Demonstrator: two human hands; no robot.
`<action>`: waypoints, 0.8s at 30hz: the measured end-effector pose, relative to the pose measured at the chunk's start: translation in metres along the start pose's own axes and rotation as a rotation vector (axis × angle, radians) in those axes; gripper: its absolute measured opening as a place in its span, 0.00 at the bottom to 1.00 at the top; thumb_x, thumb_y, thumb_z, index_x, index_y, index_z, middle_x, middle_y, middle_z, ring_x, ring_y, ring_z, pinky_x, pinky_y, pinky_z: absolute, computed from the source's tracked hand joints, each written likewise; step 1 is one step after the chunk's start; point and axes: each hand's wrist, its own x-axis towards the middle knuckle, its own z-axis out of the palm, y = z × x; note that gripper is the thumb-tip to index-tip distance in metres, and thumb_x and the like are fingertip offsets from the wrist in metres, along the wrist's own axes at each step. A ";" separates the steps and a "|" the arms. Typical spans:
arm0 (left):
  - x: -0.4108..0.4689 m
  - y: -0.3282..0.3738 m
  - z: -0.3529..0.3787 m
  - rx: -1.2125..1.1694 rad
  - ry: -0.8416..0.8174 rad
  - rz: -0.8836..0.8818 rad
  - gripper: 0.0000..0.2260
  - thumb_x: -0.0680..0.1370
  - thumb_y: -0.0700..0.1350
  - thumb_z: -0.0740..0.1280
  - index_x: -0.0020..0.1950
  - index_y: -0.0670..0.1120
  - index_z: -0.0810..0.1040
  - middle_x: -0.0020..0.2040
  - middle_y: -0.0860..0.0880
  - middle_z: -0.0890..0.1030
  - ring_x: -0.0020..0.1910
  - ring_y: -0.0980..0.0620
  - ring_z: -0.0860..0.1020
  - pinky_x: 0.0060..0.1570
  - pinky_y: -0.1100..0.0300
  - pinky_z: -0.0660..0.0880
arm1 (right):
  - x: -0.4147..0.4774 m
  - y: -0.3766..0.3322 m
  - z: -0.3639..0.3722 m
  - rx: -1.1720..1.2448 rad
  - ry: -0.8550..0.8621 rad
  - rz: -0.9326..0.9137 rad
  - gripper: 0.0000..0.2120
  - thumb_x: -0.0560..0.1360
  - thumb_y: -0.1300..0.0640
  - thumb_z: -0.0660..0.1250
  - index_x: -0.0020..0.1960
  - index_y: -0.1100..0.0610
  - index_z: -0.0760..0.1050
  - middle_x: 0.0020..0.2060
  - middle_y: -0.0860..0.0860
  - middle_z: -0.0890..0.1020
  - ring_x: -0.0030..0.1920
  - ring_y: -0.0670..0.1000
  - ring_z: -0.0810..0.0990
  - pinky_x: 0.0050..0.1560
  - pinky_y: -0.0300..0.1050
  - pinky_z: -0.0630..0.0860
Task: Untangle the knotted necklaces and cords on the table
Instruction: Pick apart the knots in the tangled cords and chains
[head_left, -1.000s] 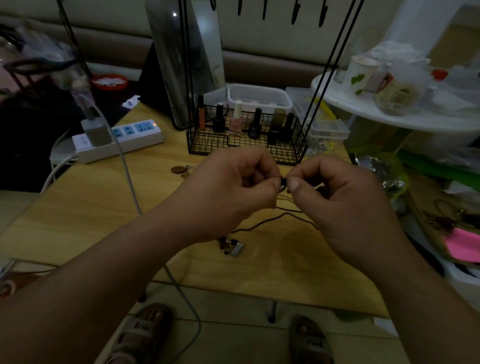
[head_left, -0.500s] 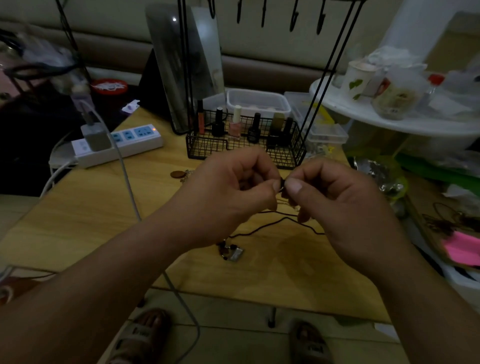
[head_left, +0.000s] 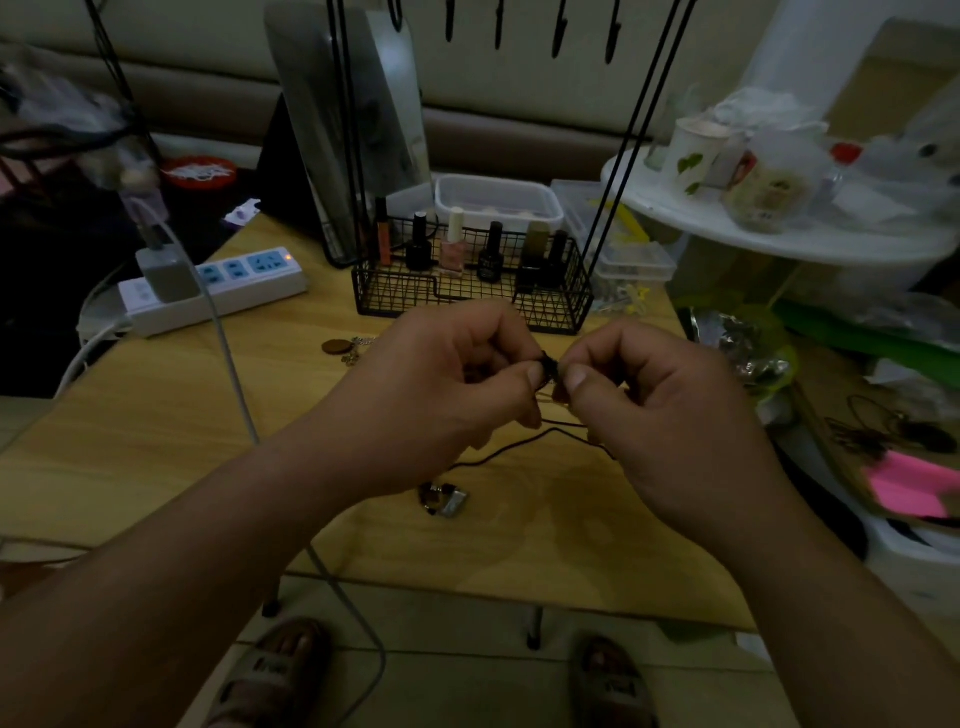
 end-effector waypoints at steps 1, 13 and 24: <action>0.001 0.000 0.000 -0.006 0.008 -0.009 0.01 0.81 0.41 0.69 0.49 0.45 0.80 0.39 0.50 0.86 0.30 0.51 0.79 0.31 0.51 0.79 | 0.000 0.002 -0.002 -0.013 -0.001 0.016 0.05 0.78 0.55 0.68 0.45 0.47 0.80 0.41 0.47 0.82 0.37 0.50 0.79 0.37 0.57 0.79; 0.000 -0.002 0.001 0.111 0.001 -0.003 0.03 0.79 0.43 0.72 0.46 0.50 0.82 0.37 0.53 0.85 0.30 0.47 0.79 0.29 0.43 0.77 | -0.003 0.001 -0.004 -0.204 -0.055 -0.125 0.03 0.80 0.53 0.70 0.51 0.47 0.82 0.42 0.41 0.82 0.44 0.44 0.80 0.39 0.41 0.75; 0.004 0.002 0.010 -0.109 0.065 -0.073 0.02 0.78 0.39 0.68 0.46 0.41 0.79 0.34 0.47 0.83 0.28 0.53 0.78 0.29 0.65 0.73 | -0.003 -0.008 0.014 -0.004 0.165 -0.024 0.04 0.76 0.57 0.71 0.42 0.51 0.81 0.34 0.47 0.82 0.35 0.48 0.81 0.31 0.40 0.77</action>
